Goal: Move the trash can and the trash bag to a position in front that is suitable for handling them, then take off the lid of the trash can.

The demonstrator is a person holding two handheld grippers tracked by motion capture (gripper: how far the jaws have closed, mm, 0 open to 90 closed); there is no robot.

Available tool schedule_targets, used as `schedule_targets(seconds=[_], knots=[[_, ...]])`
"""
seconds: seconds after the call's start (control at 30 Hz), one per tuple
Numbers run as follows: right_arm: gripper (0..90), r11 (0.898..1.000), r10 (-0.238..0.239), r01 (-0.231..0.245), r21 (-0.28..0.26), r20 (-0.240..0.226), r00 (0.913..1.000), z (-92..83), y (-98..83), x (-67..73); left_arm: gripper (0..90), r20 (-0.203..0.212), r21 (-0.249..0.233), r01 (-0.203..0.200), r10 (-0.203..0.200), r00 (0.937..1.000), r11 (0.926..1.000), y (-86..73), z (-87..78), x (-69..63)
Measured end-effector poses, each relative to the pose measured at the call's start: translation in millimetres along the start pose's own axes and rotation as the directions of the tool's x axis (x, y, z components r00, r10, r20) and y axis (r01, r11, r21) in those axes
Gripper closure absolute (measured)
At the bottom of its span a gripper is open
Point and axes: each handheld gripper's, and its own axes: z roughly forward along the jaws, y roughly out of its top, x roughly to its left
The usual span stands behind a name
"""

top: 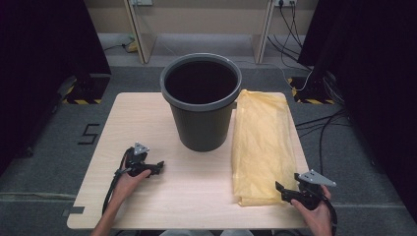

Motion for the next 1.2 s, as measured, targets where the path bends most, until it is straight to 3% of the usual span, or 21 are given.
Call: schedule_targets(seconds=[0.43,0.5,0.6,0.67,0.73,0.77,0.83,0.97,1.2], knots=[[16.9,1.000,-0.007,0.007,0.011,0.012,0.9999,4.6,-1.2,2.0,6.9,0.010,0.002,0.001,-0.001,0.9999,1.0000,0.4,0.1,0.7],[17.2,1.000,-0.007,0.007,0.015,0.019,0.9998,5.2,-1.4,1.2,11.9,0.013,-0.005,0.002,-0.002,0.9999,1.0000,0.1,-0.8,1.8],[17.2,1.000,-0.010,0.010,0.023,0.024,0.9997,5.8,-2.4,0.6,14.7,0.039,-0.020,0.055,-0.054,0.9978,0.9983,1.3,-4.7,5.8],[17.4,0.999,-0.015,0.014,0.028,0.031,0.9994,6.3,-3.2,-0.1,14.8,0.056,-0.025,0.067,-0.065,0.9963,0.9975,3.6,-7.7,7.3],[17.4,0.999,-0.013,0.012,0.032,0.035,0.9993,5.6,-3.3,0.7,14.9,0.054,-0.047,0.063,-0.060,0.9967,0.9969,9.4,-13.7,8.6],[17.5,0.999,-0.020,0.019,0.030,0.039,0.9991,5.0,-2.8,0.2,14.9,0.061,-0.084,0.083,-0.078,0.9951,0.9931,15.6,-19.3,9.7],[17.5,0.999,-0.022,0.020,0.032,0.043,0.9988,4.7,-2.9,0.1,14.9,0.070,-0.098,0.094,-0.087,0.9937,0.9908,20.2,-22.8,11.0],[17.5,1.000,-0.014,0.013,0.022,0.046,0.9989,2.3,-2.9,-0.4,14.9,0.115,-0.141,0.121,-0.105,0.9878,0.9825,46.4,-39.4,20.1],[17.5,1.000,-0.017,0.017,0.000,0.040,0.9991,-9.3,-2.0,3.9,15.0,0.131,-0.119,0.127,-0.111,0.9852,0.9848,74.5,-52.0,23.6]])
